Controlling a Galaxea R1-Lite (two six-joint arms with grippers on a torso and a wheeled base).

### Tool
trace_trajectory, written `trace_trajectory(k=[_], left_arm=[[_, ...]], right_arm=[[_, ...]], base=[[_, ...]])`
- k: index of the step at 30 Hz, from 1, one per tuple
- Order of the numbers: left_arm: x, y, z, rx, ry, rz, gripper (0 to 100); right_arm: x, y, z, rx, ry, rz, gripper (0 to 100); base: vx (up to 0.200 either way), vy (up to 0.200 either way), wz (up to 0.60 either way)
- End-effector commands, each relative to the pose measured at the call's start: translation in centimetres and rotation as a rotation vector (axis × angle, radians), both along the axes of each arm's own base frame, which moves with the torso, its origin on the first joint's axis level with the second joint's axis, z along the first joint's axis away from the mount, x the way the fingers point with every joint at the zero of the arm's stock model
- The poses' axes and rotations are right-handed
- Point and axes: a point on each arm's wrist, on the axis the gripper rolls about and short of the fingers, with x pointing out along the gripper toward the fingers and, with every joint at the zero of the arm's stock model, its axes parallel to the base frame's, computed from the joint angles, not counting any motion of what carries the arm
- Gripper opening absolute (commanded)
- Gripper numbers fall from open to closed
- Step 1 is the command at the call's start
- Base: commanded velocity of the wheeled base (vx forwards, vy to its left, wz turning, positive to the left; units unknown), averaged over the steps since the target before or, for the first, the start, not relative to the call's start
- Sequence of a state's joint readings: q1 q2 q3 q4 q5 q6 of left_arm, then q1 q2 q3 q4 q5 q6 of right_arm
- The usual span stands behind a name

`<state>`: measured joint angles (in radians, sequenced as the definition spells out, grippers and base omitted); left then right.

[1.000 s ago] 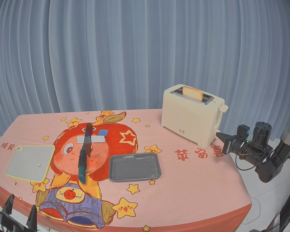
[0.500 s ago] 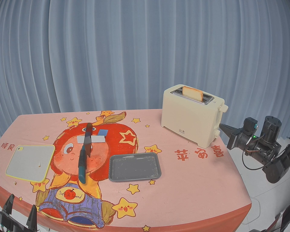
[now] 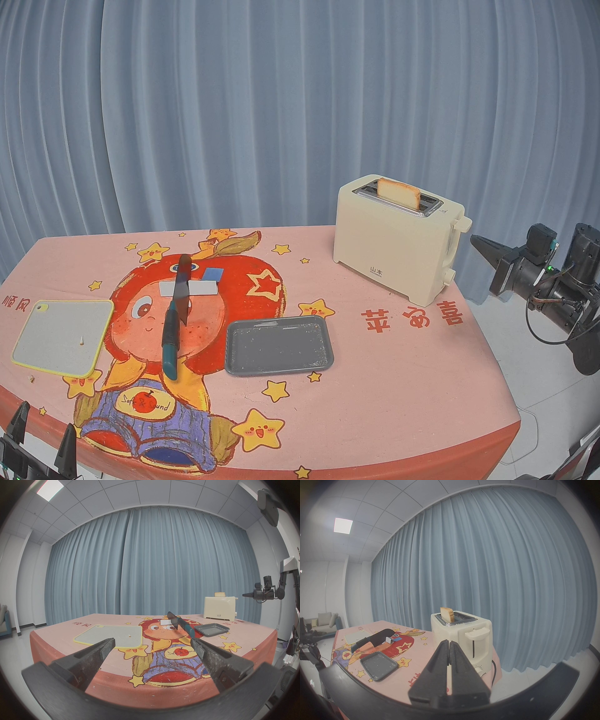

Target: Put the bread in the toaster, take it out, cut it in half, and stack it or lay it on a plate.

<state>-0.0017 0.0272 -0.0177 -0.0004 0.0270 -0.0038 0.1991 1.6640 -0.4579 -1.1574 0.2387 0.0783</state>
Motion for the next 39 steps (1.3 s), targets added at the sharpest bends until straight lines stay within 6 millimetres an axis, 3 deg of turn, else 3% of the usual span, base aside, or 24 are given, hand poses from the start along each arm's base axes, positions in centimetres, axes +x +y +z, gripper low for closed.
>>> trace_trajectory(k=[1, 10, 11, 33, 39], left_arm=[[0.1, 0.0, -0.5, -0.001, 0.018, 0.001, 100], [0.1, 0.0, -0.5, -0.001, 0.017, 0.001, 100], [0.1, 0.0, -0.5, -0.001, 0.018, 0.001, 100], [0.1, 0.0, -0.5, -0.001, 0.017, 0.001, 100], [0.1, 0.0, -0.5, -0.001, 0.018, 0.001, 100]], right_arm=[[-1.4, -0.2, 2.1, 0.012, -0.058, 0.004, 0], [-1.5, -0.3, 2.2, 0.008, -0.062, 0.004, 0], [-1.6, -0.2, 2.1, 0.0, -0.062, 0.006, 100], [-1.8, 0.4, 2.3, 0.024, -0.061, 0.011, 100], [-2.9, 1.1, 1.5, 0.015, -0.026, 0.05, 100]], base=[[0.0, 0.0, 0.0], [0.0, 0.0, 0.0], [0.0, 0.0, 0.0], [0.0, 0.0, 0.0], [0.0, 0.0, 0.0]])
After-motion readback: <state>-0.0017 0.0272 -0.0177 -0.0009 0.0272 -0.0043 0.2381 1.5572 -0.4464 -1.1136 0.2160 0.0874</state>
